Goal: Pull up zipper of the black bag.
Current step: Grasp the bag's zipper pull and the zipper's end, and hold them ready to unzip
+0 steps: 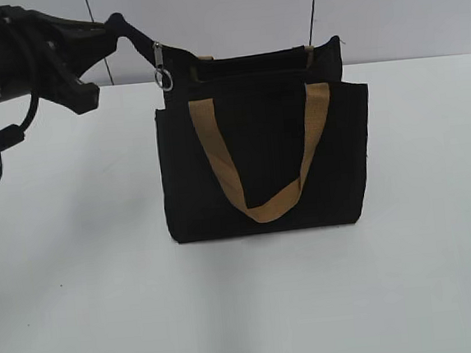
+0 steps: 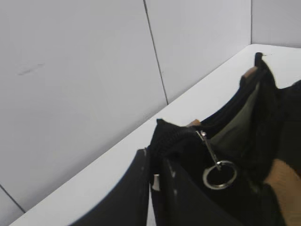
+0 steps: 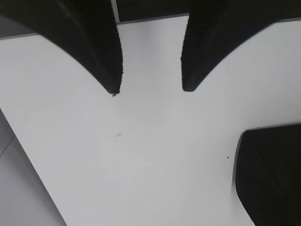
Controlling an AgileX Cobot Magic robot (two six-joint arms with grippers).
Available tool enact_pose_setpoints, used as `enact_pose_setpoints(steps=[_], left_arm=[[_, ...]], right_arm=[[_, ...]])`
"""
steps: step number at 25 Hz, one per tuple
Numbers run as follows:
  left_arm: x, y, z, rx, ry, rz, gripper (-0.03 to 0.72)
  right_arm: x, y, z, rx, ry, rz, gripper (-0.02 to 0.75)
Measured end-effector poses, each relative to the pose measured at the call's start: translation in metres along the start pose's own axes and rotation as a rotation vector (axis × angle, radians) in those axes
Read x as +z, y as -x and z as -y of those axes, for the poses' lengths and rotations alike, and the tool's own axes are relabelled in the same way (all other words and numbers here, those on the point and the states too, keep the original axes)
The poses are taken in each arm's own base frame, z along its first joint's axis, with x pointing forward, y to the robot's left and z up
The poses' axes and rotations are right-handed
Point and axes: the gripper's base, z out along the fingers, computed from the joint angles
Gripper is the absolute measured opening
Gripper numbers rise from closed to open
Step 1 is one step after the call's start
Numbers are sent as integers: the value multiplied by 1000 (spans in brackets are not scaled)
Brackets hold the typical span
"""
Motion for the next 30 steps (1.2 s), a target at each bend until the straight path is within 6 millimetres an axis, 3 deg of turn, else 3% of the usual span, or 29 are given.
enact_pose_setpoints(steps=[10,14,22,26,30], left_arm=[[-14,23,3,-68,-59,38,29],[-14,28,4,-67,-87,47,29],[-14,29,6,-36,-111,45,29],[-15,29,6,-35,-114,47,29],[-11,25,7,-42,-119,35,29]], right_arm=[[0,1,-4,-2,78,5,326],[8,22,-18,-95,247,6,326],[85,68,-65,-122,692,-179,326],[129,95,-81,-124,834,-172,326],[166,135,-103,-179,924,-119,326]])
